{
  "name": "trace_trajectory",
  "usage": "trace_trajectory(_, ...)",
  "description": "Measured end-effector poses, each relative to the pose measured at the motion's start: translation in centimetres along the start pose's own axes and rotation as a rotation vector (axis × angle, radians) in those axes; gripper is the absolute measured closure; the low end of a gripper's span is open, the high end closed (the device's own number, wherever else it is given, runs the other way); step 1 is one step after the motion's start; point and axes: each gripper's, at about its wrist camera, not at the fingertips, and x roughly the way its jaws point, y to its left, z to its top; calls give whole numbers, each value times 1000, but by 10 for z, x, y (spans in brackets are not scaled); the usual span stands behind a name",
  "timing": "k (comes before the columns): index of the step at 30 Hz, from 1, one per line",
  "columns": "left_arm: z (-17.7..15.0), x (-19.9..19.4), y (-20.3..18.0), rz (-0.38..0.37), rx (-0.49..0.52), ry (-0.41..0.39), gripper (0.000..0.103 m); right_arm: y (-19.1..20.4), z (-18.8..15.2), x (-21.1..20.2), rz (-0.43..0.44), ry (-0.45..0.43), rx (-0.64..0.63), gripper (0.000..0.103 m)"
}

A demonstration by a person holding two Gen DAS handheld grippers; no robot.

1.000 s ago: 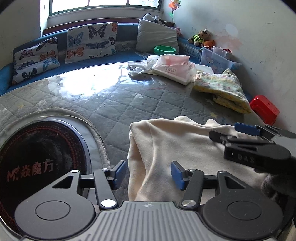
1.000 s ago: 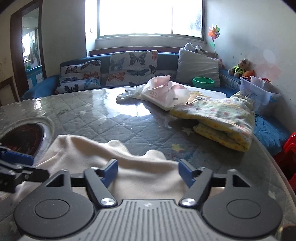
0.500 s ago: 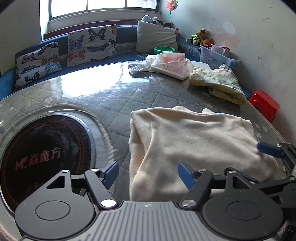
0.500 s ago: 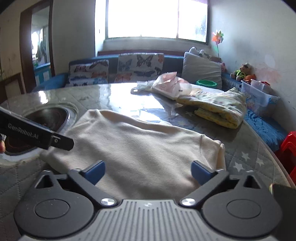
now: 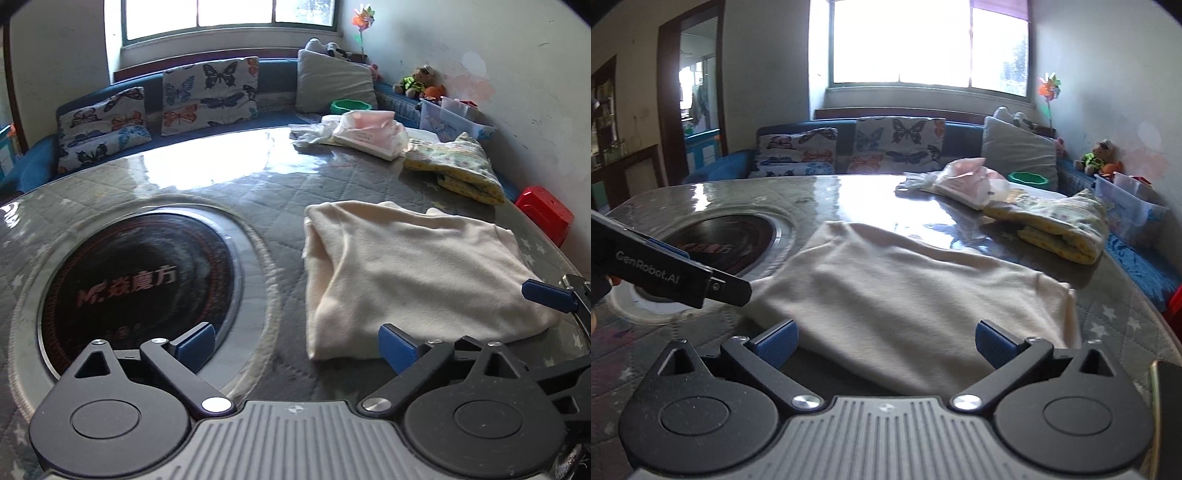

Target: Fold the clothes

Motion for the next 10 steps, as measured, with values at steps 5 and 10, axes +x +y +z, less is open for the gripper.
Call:
trace_trajectory(5,-9,-10,13,22,-21,-10,5,22,-3,-1,56,7,-36,0)
trace_trajectory(10,-16,-18,28,48,-46,-18,5,42,0,-1,101,0,-59,0)
